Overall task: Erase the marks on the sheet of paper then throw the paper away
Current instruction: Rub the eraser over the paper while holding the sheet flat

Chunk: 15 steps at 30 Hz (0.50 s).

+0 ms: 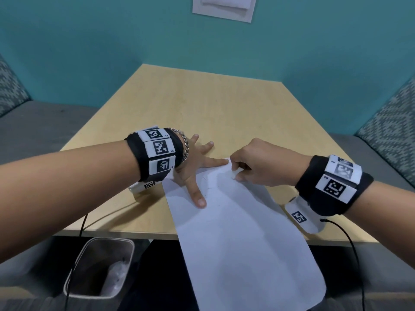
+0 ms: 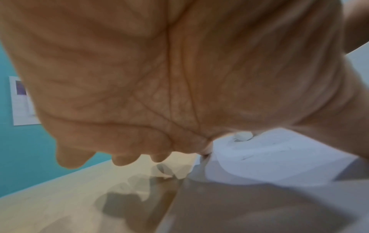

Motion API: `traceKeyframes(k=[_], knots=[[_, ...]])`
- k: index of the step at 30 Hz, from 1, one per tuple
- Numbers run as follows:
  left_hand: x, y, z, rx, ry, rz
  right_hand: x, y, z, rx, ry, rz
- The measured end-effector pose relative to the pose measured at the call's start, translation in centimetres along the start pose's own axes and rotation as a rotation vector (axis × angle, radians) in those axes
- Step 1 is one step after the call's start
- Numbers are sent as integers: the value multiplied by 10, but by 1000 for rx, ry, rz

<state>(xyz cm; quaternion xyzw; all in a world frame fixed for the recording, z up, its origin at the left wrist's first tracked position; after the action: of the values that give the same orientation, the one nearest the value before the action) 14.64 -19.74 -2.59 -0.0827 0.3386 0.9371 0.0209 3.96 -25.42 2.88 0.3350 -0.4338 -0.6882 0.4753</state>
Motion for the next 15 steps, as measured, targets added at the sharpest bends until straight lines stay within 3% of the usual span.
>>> traceKeyframes(k=[7,10,15], knots=[[10,-6,15,-4,-175,9,-1,-3,4,89,-45,28],[10,-4,14,3,-162,-18,-8,-5,4,86,-54,15],[11,-5,14,7,-177,-5,-39,-11,12,60,58,39]])
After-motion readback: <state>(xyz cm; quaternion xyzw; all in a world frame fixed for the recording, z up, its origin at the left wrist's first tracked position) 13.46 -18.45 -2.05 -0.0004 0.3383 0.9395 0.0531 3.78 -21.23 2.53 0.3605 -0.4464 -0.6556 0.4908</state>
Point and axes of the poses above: each hand's wrist, its own z-axis away from the middle knuckle, its own y-axis out of the back of the hand, x = y × z, the point moved 10 cm from there along -z, towards the middle knuckle, and after that the axes turned 15 degrees about -x, right-handed, at the moved point
